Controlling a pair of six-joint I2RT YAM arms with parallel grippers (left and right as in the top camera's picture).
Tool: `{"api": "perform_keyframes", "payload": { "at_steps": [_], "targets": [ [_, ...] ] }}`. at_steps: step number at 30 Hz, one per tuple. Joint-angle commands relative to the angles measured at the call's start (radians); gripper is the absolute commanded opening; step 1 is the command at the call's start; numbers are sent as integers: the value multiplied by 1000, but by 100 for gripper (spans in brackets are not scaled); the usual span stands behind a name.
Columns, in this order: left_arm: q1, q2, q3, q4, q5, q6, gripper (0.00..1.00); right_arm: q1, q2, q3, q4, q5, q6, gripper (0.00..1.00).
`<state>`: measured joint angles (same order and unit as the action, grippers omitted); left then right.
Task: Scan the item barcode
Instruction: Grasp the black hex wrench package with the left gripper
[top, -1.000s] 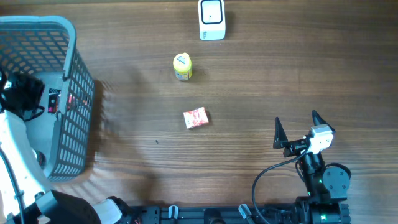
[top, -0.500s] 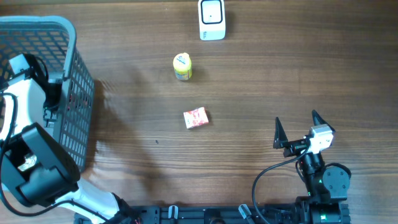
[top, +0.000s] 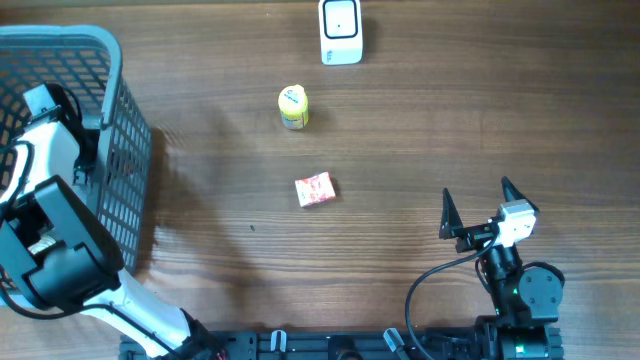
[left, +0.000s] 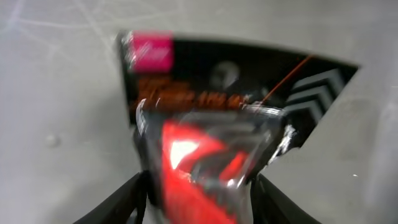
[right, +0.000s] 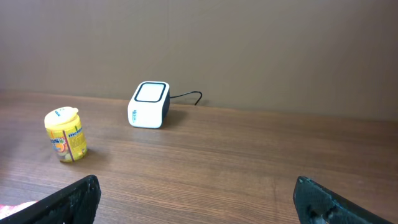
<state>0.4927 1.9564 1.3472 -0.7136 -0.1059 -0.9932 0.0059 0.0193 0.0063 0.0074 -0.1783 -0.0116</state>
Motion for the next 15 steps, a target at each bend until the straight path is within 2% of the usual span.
{"api": "perform_keyframes", "payload": {
  "at_steps": [1,2,3,5,6,9,11,15],
  "targets": [
    [-4,52,-5,3,114,-11,47,4,-8,-1,5,6,12,100],
    [-4,52,-5,3,121,-11,42,4,-8,-1,5,6,12,100],
    [-4,52,-5,0,124,-11,29,4,-8,-1,5,6,12,100],
    [-4,52,-5,-4,128,-10,26,4,-8,-1,5,6,12,100],
    [-4,52,-5,-4,128,-10,17,4,-8,-1,5,6,12,100],
    [-4,51,-5,-4,140,-10,13,4,-8,-1,5,6,12,100],
    [-4,45,-5,-4,140,-10,5,4,-8,-1,5,6,12,100],
    [-4,19,-3,-4,143,-10,4,4,-8,-1,5,6,12,100]
  ]
}}
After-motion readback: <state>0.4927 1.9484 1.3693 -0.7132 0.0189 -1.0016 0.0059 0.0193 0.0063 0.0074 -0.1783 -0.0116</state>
